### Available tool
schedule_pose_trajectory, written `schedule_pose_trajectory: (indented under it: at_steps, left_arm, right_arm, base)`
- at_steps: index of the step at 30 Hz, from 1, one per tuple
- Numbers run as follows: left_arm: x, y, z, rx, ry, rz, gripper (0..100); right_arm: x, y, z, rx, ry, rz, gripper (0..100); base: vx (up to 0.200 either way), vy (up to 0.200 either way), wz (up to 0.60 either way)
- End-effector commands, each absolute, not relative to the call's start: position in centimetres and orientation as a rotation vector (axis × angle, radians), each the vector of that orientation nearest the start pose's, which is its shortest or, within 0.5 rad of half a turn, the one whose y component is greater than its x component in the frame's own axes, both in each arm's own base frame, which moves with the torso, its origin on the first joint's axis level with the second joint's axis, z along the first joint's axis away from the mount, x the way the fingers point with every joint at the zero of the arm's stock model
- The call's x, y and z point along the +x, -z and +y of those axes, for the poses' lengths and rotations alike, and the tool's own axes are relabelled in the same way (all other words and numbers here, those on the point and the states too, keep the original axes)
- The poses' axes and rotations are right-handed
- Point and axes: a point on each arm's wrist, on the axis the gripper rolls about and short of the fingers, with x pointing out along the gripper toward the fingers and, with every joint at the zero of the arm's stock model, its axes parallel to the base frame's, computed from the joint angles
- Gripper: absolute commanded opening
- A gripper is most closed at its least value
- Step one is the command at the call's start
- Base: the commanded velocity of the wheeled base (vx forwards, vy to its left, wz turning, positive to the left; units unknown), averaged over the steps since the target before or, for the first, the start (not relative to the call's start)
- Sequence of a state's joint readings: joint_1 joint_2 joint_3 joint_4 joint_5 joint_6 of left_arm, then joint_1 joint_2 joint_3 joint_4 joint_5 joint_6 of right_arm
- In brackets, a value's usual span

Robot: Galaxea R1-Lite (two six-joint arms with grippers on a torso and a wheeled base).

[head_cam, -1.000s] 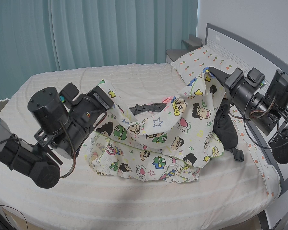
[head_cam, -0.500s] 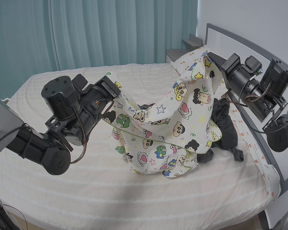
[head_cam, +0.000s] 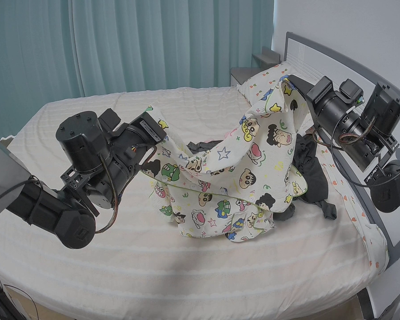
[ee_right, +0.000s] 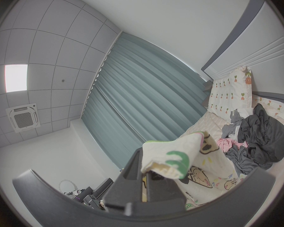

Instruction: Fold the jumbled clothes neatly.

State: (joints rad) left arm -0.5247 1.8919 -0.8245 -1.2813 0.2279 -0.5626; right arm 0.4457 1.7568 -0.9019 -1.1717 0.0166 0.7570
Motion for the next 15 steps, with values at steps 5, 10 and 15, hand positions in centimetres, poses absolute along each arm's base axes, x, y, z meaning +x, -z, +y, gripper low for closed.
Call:
schedule_pose_trajectory:
  at_steps: [5,10,15]
  left_arm:
    - [30.0,-19.6,-16.2,-0.642,0.335,-0.134,0]
    - [30.5,-19.7,-15.1,-0.638,0.301,-0.148,0]
    - [30.9,-19.7,-14.3,-0.631,0.276,-0.157,0]
  right_arm:
    - [29.2,-24.5,14.0,0.802,-0.556,-0.122,0]
    - [29.1,-24.6,13.9,0.802,-0.559,-0.129,0]
    - [29.0,-24.7,14.0,0.795,-0.561,-0.131,0]
  base:
    - [0.000,0.000,0.00]
    - [0.000,0.000,0.00]
    - [0.000,0.200,0.00]
